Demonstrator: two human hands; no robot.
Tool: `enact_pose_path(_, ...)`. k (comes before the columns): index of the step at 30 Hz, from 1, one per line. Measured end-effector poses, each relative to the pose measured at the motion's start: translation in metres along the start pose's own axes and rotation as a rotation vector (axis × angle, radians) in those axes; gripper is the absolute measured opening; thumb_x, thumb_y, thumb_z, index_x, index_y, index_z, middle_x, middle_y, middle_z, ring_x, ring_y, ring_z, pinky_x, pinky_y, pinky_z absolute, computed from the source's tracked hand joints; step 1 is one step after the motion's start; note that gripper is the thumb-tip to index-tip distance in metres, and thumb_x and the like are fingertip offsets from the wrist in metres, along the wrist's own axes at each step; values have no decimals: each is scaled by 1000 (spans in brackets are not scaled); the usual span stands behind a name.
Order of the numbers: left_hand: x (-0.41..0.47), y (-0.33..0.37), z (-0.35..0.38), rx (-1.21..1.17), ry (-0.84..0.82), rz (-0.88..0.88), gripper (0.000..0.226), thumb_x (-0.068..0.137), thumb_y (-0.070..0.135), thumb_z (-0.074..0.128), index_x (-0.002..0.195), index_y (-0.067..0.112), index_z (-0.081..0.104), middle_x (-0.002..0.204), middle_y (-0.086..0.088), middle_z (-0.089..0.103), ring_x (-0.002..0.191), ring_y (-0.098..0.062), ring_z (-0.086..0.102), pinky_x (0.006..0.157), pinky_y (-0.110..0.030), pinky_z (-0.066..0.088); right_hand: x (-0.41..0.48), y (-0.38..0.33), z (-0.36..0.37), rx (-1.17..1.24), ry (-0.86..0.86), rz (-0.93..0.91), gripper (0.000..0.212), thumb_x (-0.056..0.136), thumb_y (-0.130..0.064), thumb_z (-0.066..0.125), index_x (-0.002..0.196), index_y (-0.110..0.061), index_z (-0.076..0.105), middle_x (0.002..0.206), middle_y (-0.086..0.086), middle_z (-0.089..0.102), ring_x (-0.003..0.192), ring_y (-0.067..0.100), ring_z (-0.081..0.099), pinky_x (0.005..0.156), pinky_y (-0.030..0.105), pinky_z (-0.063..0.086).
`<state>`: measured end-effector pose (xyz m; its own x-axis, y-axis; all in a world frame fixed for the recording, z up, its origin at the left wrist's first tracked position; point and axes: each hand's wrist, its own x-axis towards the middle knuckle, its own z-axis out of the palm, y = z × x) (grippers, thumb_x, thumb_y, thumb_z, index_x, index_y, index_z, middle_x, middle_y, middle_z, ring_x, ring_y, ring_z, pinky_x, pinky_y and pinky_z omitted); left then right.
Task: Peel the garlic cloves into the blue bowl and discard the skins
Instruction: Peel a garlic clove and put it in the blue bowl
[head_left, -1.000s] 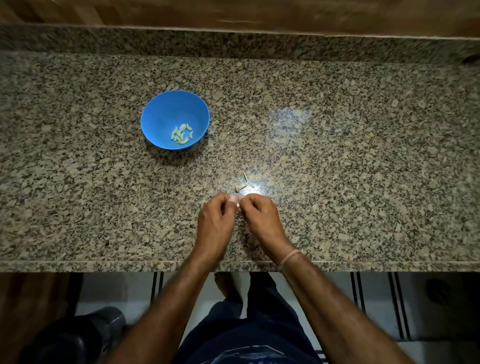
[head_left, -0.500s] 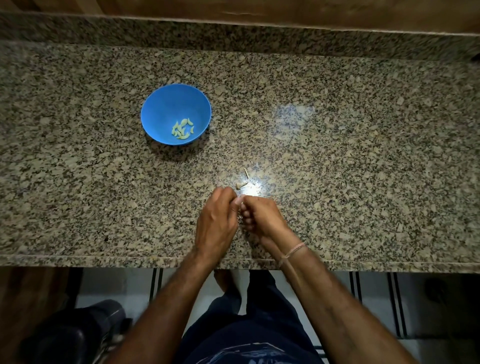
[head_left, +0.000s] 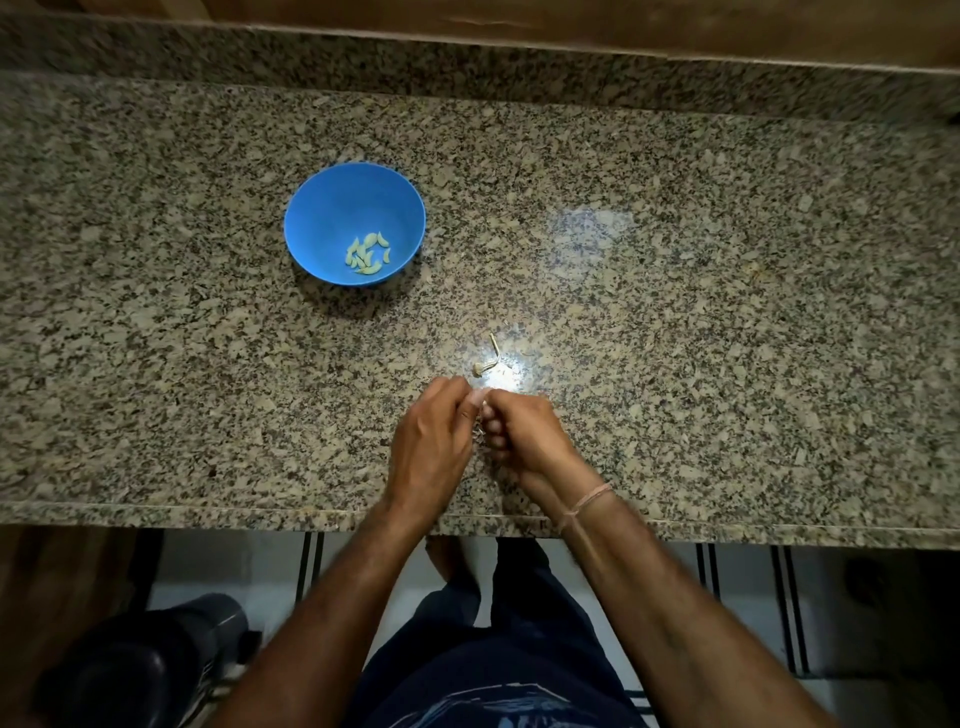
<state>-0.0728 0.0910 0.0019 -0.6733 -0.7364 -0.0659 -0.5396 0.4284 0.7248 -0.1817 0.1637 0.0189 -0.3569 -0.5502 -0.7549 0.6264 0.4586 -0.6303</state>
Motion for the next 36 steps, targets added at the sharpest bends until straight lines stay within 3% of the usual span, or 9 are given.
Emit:
enact_pose_path(3, 1, -4, 2, -46, 16, -15, 26, 110, 33, 46, 86, 22, 49, 82, 11, 50, 64, -2, 45, 56, -13, 32, 1, 4, 2, -35, 3, -18, 35, 104, -23, 56, 70, -16, 58, 57, -6, 45, 47, 9, 37, 44, 20, 33)
enact_pose_path(8, 3, 4, -2, -683, -202, -581, 37, 110, 39, 47, 83, 15, 58, 67, 2, 48, 57, -12, 40, 49, -25, 34, -1, 13, 3, -536, 190, -544, 41, 107, -28, 56, 67, -24, 49, 62, -9, 45, 52, 1, 35, 51, 15, 34)
enact_pose_path(15, 0, 5, 2, -191, 9, -171, 31, 108, 38, 51, 82, 22, 58, 73, 9, 55, 63, -3, 46, 55, -14, 37, -3, 4, -3, -25, -24, 27, 37, 106, -31, 56, 72, -19, 60, 58, -6, 47, 49, 9, 39, 47, 22, 32)
enact_pose_path(21, 9, 1, 2, -719, -185, -758, 33, 106, 34, 55, 81, 15, 64, 65, 4, 52, 52, -7, 42, 47, -21, 35, 7, 21, -5, -742, 198, -780, 36, 107, -27, 57, 73, -20, 53, 63, -13, 42, 54, 2, 38, 51, 15, 31)
enact_pose_path(24, 10, 3, -1, -670, -183, -718, 33, 106, 33, 55, 82, 14, 67, 65, 5, 56, 53, -7, 44, 46, -19, 35, 10, 22, -7, -630, 186, -676, 37, 107, -29, 58, 71, -25, 52, 64, -13, 46, 55, 1, 40, 53, 16, 38)
enact_pose_path(26, 8, 6, 0, -403, -101, -498, 34, 108, 36, 53, 88, 14, 70, 69, 4, 61, 56, -7, 45, 46, -13, 34, 7, 19, -7, -389, 134, -420, 37, 107, -33, 56, 71, -23, 55, 63, -10, 49, 55, 5, 42, 54, 23, 46)
enact_pose_path(29, 4, 11, 2, -174, -28, -269, 37, 109, 39, 48, 87, 16, 66, 71, 4, 59, 59, -7, 45, 53, -18, 35, 2, 13, -7, -85, 29, -134, 35, 107, -34, 55, 76, -18, 59, 62, -6, 49, 53, 10, 42, 50, 22, 38)
enact_pose_path(34, 12, 15, -1, -846, -232, -818, 36, 107, 43, 53, 82, 18, 61, 66, 5, 51, 54, -8, 42, 48, -22, 33, 5, 14, -10, -583, 176, -663, 27, 106, -20, 59, 79, -18, 57, 69, -12, 49, 60, -2, 46, 57, 11, 38)
enact_pose_path(36, 12, 14, 1, -741, -218, -747, 37, 107, 44, 51, 85, 17, 62, 68, 3, 53, 55, -8, 43, 48, -20, 33, 7, 15, -11, -530, 175, -642, 23, 104, -20, 62, 82, -15, 60, 71, -12, 54, 63, -4, 49, 60, 11, 42)
